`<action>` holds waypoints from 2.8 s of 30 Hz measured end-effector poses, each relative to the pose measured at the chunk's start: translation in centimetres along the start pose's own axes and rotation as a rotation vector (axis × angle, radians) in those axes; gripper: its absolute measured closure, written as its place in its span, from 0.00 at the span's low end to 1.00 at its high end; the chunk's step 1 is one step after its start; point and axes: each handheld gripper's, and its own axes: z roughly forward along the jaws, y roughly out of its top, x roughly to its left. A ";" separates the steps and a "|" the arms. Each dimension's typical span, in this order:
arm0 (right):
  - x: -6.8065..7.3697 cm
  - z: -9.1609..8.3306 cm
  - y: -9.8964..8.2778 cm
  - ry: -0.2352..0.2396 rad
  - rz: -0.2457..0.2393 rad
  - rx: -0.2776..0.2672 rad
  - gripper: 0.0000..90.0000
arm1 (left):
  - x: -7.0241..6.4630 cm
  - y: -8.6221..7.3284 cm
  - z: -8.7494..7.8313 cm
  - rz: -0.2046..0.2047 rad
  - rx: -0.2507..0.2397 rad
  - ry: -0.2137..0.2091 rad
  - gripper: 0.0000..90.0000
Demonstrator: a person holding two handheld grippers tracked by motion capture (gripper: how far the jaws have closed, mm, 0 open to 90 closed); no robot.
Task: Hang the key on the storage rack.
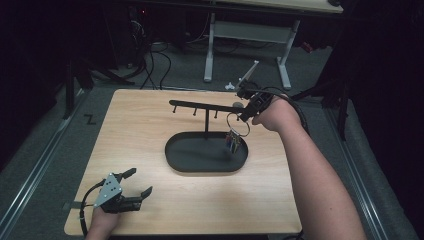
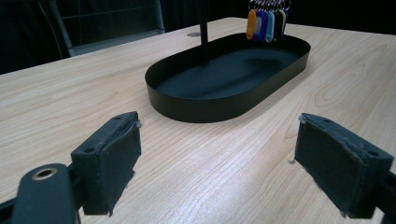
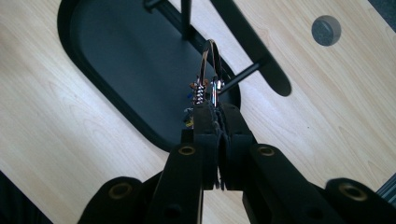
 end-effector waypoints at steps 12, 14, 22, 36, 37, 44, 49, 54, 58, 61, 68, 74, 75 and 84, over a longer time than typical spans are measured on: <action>-0.9 1.2 0.2 -0.015 0.027 0.005 0.97 | 0.0 0.0 0.0 0.006 0.001 -0.002 0.17; -0.9 1.3 0.4 -0.018 0.030 -0.012 0.96 | 0.0 0.0 0.0 0.007 0.002 -0.002 0.17; -0.2 0.5 0.5 -0.031 0.015 -0.023 0.93 | -0.1 0.0 0.0 0.013 0.002 -0.002 0.17; 0.2 1.2 -0.4 -0.050 0.061 -0.013 0.63 | -0.2 0.0 -0.1 0.019 0.005 -0.004 0.17; 0.2 1.2 -0.5 -0.062 0.058 -0.016 0.62 | -0.2 0.0 -0.1 0.019 0.005 -0.004 0.17; 0.0 1.8 -1.0 -0.050 0.074 -0.018 0.49 | -0.2 0.0 -0.1 0.019 0.005 -0.003 0.17; 0.0 2.3 -1.4 -0.053 0.084 -0.018 0.40 | -0.2 0.0 0.0 0.019 0.001 -0.002 0.17; 0.4 2.9 -1.9 -0.064 0.066 -0.021 0.36 | -0.2 0.0 -0.1 0.021 0.004 -0.003 0.17; 0.6 3.4 -2.5 -0.063 0.078 -0.023 0.32 | -0.3 0.0 -0.1 0.020 0.002 -0.002 0.17; 0.5 3.9 -3.1 -0.061 0.093 -0.022 0.31 | -0.3 -0.1 0.0 0.022 0.000 -0.002 0.17; 0.2 5.7 -5.1 -0.050 0.124 -0.031 0.29 | -0.4 -0.1 -0.1 0.028 0.002 -0.002 0.17; 0.3 7.4 -7.5 -0.067 0.140 -0.092 0.30 | -0.4 -0.1 -0.1 0.029 0.004 -0.002 0.17; 0.3 7.7 -8.0 -0.068 0.145 -0.107 0.30 | -0.4 -0.1 -0.1 0.030 0.004 -0.002 0.17; 2.3 10.6 -12.3 -0.128 0.123 -0.157 0.33 | -0.4 -0.1 -0.1 0.037 0.008 -0.002 0.17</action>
